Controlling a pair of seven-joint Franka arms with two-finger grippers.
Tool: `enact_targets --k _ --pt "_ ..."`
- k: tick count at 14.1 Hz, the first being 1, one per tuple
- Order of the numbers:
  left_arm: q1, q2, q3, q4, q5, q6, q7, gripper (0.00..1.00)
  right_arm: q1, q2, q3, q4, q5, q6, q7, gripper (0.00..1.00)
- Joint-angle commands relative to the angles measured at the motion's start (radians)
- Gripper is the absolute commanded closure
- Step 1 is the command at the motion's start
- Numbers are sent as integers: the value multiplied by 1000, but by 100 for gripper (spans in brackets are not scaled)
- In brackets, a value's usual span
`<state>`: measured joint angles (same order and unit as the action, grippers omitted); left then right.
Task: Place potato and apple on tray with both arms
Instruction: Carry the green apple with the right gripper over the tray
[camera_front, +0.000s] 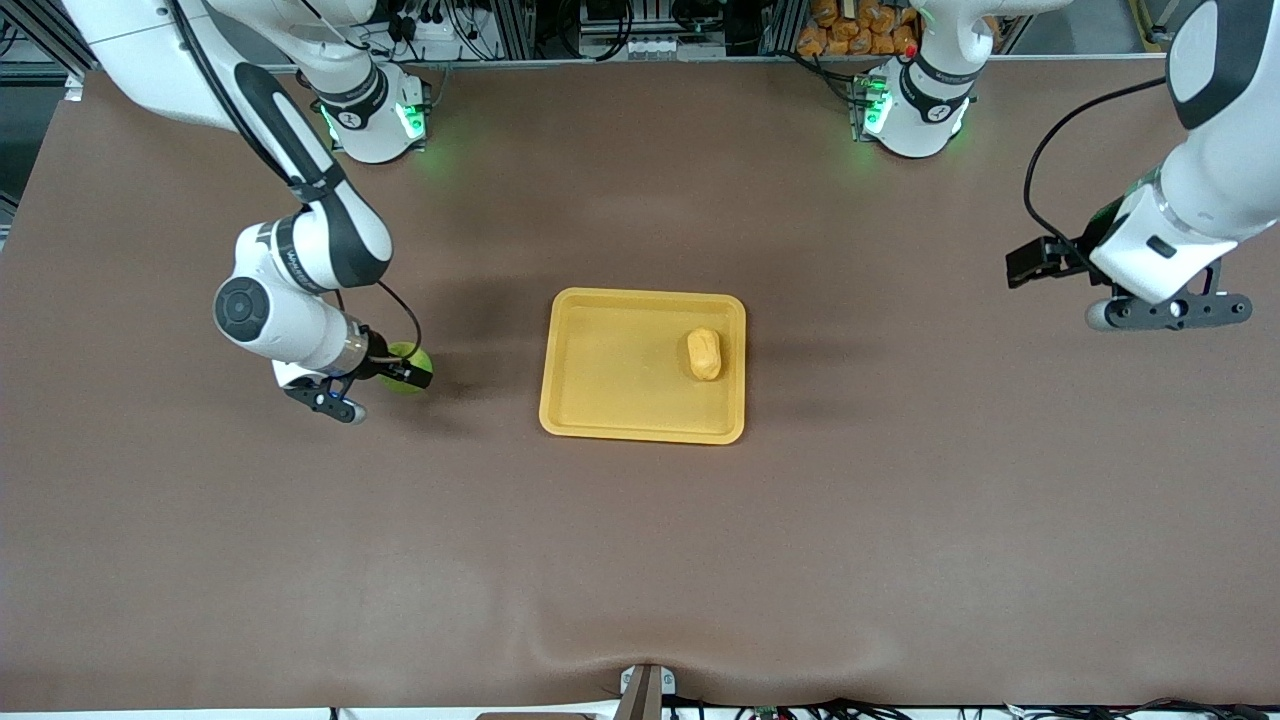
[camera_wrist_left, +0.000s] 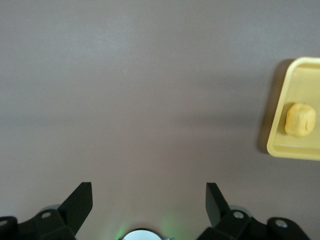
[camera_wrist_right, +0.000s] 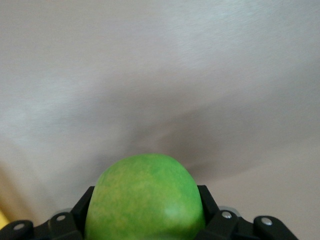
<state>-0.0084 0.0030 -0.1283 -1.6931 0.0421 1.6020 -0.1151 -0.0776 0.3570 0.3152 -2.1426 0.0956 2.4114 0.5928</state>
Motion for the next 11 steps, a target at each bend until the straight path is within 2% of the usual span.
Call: enact_targets --k 1,4,9,11 --pt "-10 -57 36 -25 1 -11 95 0 54 6 10 61 27 -18 97 100" --pt "-50 -54 79 29 4 -14 152 0 127 75 10 166 55 -18 229 100" --pt "-41 -86 70 30 2 -28 229 0 245 197 8 329 52 -17 493 100" --pt "-39 -100 73 30 2 -30 229 0 335 226 -27 369 49 -15 553 100"
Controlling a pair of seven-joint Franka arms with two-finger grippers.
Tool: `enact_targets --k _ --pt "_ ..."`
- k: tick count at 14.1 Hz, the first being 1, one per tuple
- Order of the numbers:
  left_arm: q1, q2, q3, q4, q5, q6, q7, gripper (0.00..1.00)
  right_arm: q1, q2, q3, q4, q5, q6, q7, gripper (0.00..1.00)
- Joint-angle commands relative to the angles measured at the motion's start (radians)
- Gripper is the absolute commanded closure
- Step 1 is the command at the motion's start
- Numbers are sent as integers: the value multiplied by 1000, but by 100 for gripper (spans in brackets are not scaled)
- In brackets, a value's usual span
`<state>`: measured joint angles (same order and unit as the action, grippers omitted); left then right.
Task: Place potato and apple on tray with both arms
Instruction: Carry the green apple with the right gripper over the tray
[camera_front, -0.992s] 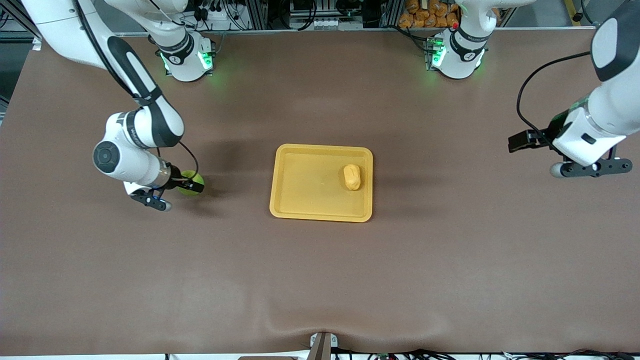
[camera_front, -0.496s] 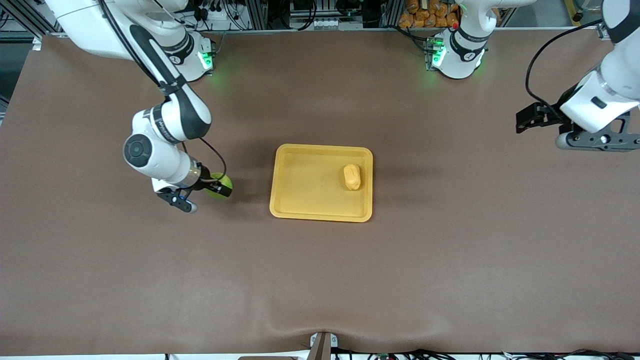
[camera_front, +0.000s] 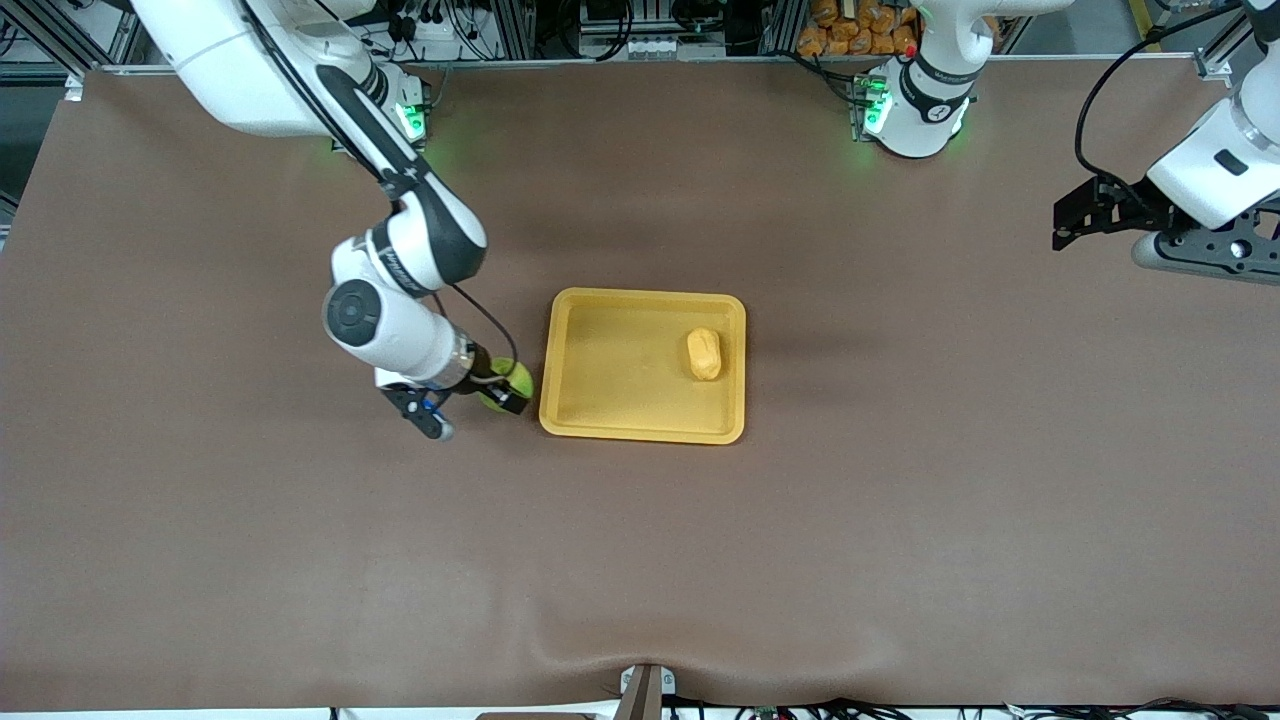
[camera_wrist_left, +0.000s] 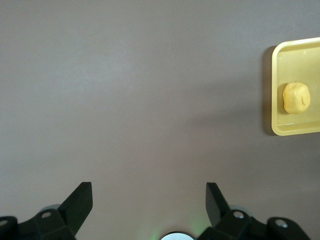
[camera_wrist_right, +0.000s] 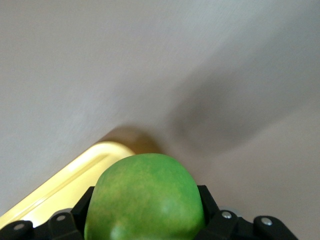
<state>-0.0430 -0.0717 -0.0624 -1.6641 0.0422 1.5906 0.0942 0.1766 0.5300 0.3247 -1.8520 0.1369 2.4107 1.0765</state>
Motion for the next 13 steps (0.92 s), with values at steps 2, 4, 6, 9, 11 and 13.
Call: enact_targets --k 2,4,6,9,11,13 --pt "-6 -25 1 3 2 -24 18 0 244 62 -181 99 10 -15 138 100" --pt "-6 -30 1 7 1 -31 7 0 299 61 -222 100 38 -19 160 100" --pt "-5 -16 6 32 -4 -28 15 0 305 64 -222 100 49 -18 164 100" --pt "-18 -8 -7 63 4 -24 10 0 323 71 -225 100 47 -18 168 100" --pt "-6 -5 -19 64 4 -24 7 0 328 77 -226 99 49 -18 169 100" --pt "-5 6 -11 63 2 -26 6 0 346 96 -225 102 47 -10 192 100"
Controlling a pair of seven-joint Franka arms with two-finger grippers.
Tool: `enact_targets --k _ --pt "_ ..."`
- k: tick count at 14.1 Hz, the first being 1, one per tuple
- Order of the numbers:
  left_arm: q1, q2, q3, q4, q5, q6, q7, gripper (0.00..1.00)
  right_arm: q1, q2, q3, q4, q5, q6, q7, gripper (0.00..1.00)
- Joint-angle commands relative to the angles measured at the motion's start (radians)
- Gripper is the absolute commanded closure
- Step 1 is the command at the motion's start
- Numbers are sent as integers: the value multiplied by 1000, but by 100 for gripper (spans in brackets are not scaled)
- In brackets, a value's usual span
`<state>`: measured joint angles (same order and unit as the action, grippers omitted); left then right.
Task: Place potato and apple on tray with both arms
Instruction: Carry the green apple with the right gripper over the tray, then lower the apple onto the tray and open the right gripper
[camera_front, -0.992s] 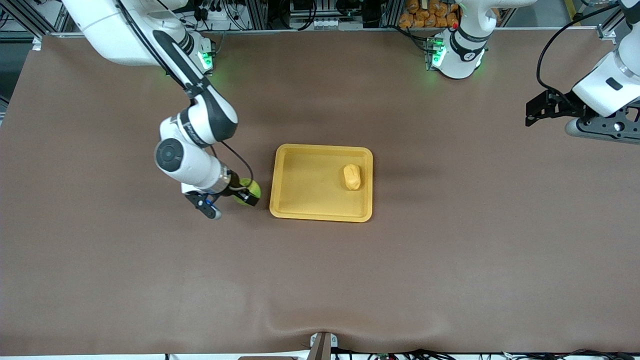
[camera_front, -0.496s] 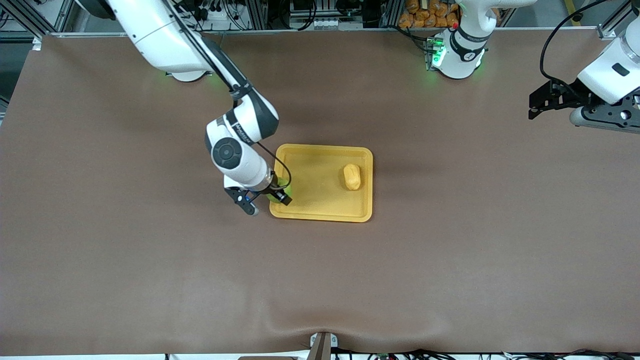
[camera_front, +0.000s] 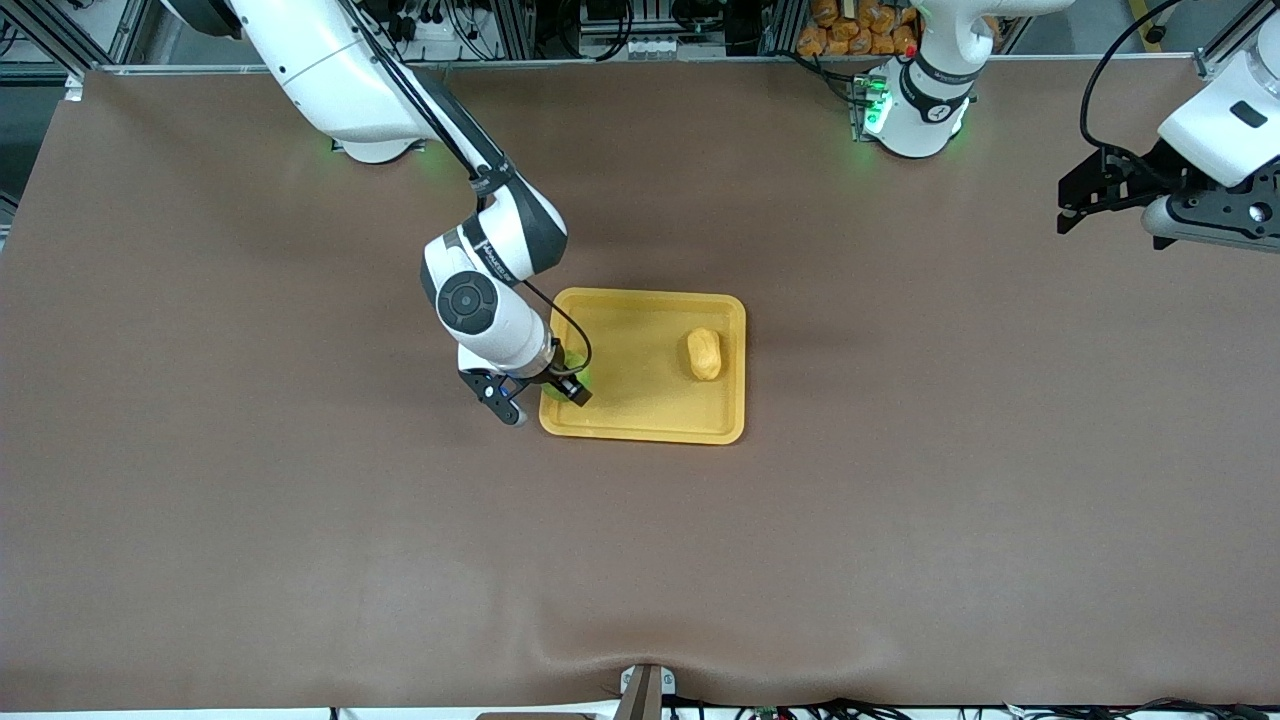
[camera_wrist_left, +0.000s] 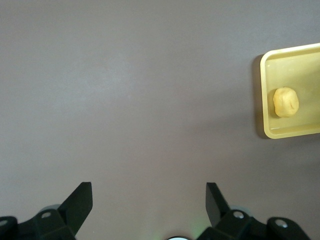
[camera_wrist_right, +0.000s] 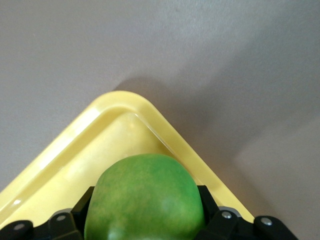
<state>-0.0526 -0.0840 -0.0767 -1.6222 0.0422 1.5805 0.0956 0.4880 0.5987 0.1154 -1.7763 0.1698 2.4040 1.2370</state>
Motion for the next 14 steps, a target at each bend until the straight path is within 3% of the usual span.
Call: enact_targets --k 1,3,4,6,7,8,12,14 --pt "7 18 5 19 2 -17 1 0 47 36 -17 29 11 -2 54 100" --pt "19 20 3 16 2 -22 7 0 52 39 -17 28 14 -3 64 100" --pt "19 20 2 16 1 -22 7 0 54 49 -17 28 14 -3 64 84" --pt "17 20 2 18 1 -22 4 0 66 58 -16 31 11 -2 62 70" --pt "19 20 2 18 2 -22 4 0 69 59 -17 32 10 -2 64 16" --pt "19 20 2 18 1 -22 4 0 73 59 -16 32 -16 0 55 0" --pt "19 20 2 19 1 -22 4 0 93 55 -10 34 -298 -12 48 0" --pt "19 20 2 21 2 -22 4 0 89 50 -8 35 -303 -16 48 0"
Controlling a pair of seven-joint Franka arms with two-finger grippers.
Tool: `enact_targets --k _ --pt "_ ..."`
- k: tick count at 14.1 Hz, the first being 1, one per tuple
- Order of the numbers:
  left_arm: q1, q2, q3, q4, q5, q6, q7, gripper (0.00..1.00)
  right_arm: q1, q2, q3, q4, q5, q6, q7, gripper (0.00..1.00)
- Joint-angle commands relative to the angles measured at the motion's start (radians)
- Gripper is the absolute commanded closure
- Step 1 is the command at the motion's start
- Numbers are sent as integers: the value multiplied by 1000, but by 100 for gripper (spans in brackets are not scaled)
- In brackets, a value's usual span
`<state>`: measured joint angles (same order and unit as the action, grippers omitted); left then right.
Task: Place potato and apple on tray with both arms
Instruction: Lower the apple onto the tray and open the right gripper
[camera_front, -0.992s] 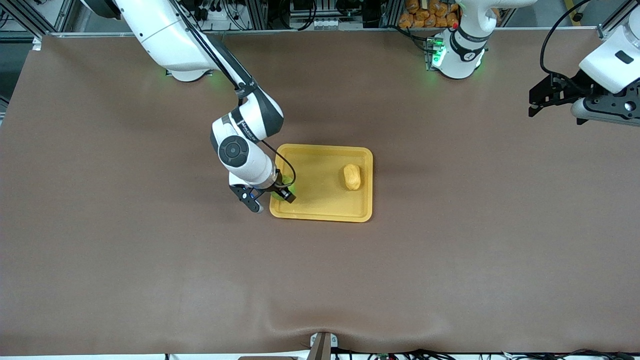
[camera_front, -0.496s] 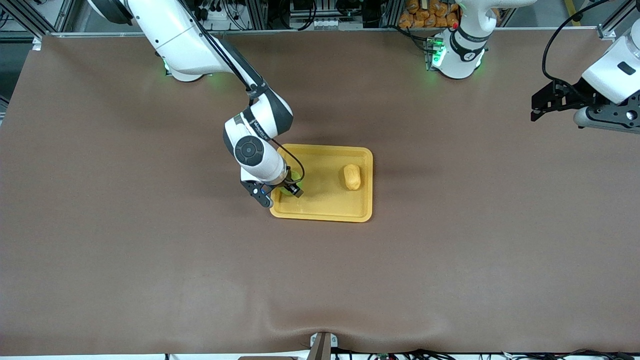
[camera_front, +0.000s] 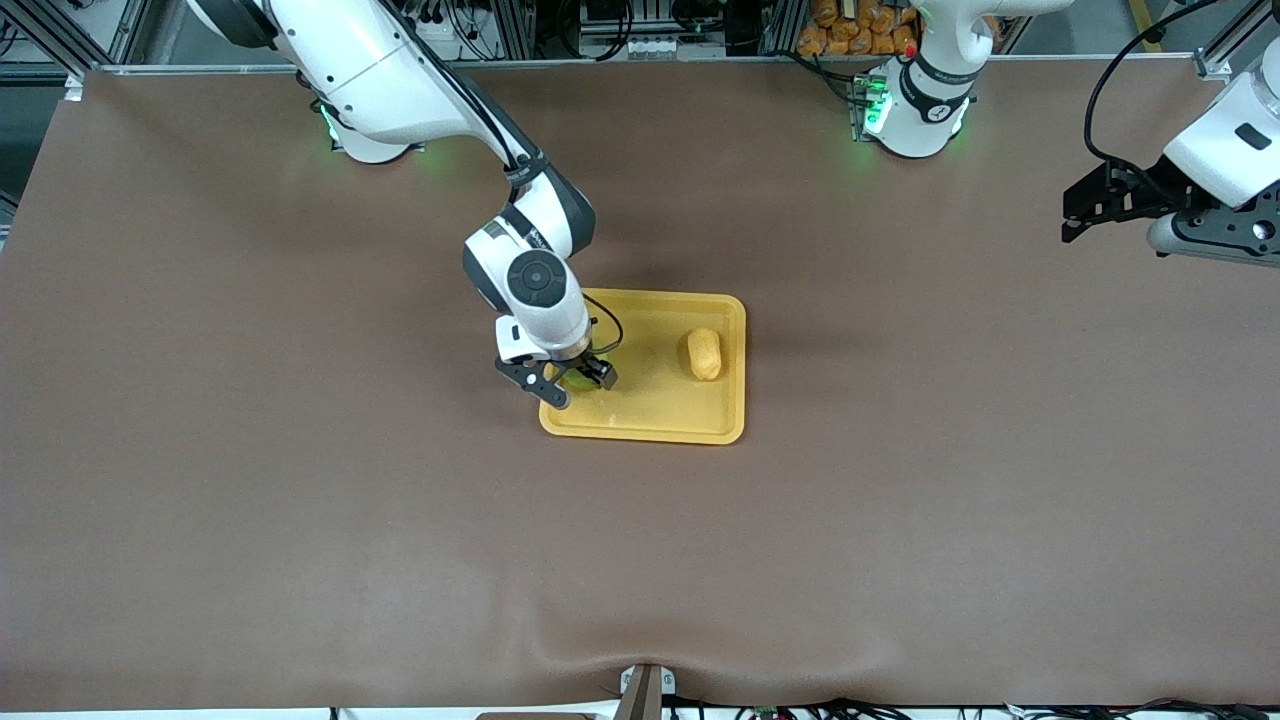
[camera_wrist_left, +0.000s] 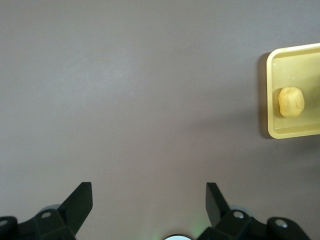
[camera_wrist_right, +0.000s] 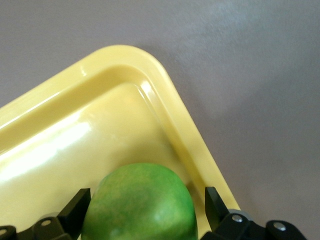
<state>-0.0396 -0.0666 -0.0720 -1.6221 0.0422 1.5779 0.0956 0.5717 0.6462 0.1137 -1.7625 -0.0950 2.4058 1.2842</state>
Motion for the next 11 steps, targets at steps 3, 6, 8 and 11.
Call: enact_targets --k 3,6,8,11 --pt "6 2 -3 21 2 -19 4 0 -4 0 -6 95 9 -149 0 0" --pt "6 2 -3 21 2 -19 4 0 -22 -5 -5 149 31 -255 -2 0" --pt "4 1 -8 22 2 -19 4 0 -36 -25 -5 153 32 -263 -2 0" --pt "4 1 -9 22 2 -19 4 0 -65 -56 -5 172 98 -272 -3 0"
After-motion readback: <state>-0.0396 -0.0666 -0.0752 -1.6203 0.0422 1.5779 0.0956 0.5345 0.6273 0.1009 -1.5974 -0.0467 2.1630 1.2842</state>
